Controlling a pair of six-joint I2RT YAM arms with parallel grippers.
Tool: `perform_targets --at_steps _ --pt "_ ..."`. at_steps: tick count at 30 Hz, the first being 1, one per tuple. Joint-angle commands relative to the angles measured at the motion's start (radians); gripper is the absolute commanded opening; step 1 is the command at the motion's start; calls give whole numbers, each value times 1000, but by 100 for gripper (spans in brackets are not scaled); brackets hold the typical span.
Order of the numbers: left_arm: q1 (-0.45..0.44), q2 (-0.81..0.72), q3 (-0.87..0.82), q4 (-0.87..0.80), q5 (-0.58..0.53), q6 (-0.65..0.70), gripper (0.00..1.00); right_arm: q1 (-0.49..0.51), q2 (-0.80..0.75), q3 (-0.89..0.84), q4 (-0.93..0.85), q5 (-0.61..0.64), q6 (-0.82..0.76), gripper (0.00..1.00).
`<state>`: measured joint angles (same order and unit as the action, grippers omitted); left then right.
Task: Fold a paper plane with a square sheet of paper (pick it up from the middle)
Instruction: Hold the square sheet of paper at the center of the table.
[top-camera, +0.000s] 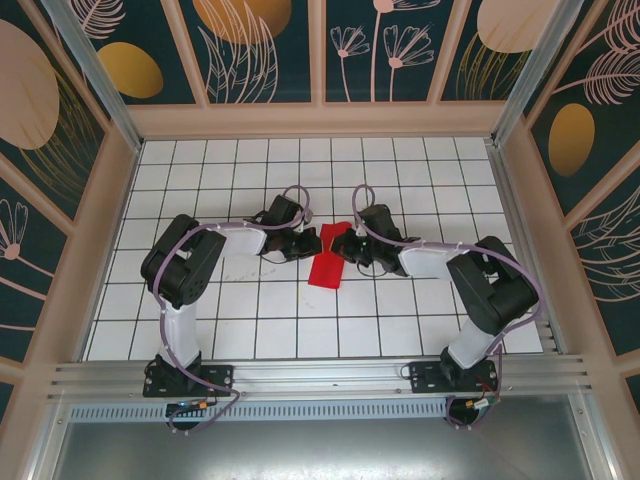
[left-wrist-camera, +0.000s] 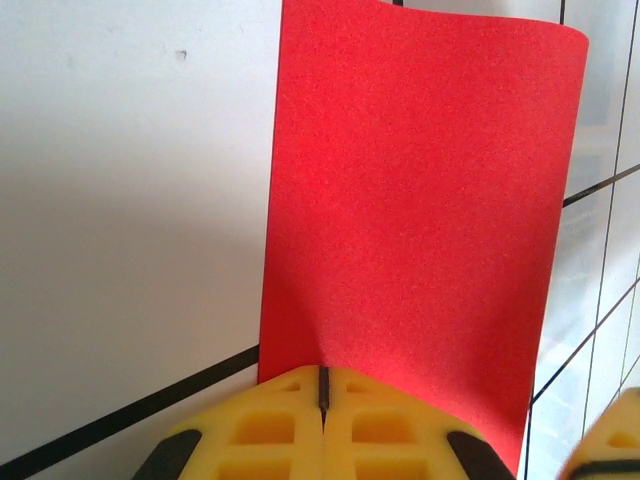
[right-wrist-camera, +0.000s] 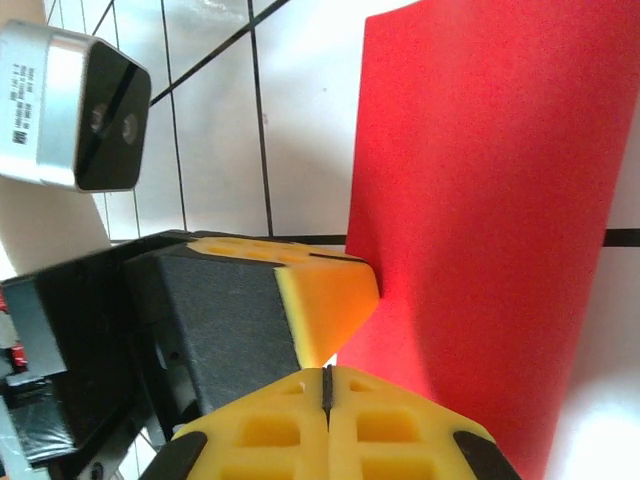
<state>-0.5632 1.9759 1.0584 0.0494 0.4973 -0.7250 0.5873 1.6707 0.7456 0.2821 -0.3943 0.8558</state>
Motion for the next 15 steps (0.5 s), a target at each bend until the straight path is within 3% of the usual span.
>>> perform_targets --at_steps 1,15 --pt "-7 46 -25 -42 -15 25 0 -13 22 -37 67 -28 10 1" --pt "-9 51 -28 -43 -19 29 0 -32 50 -162 87 7 -7 2"
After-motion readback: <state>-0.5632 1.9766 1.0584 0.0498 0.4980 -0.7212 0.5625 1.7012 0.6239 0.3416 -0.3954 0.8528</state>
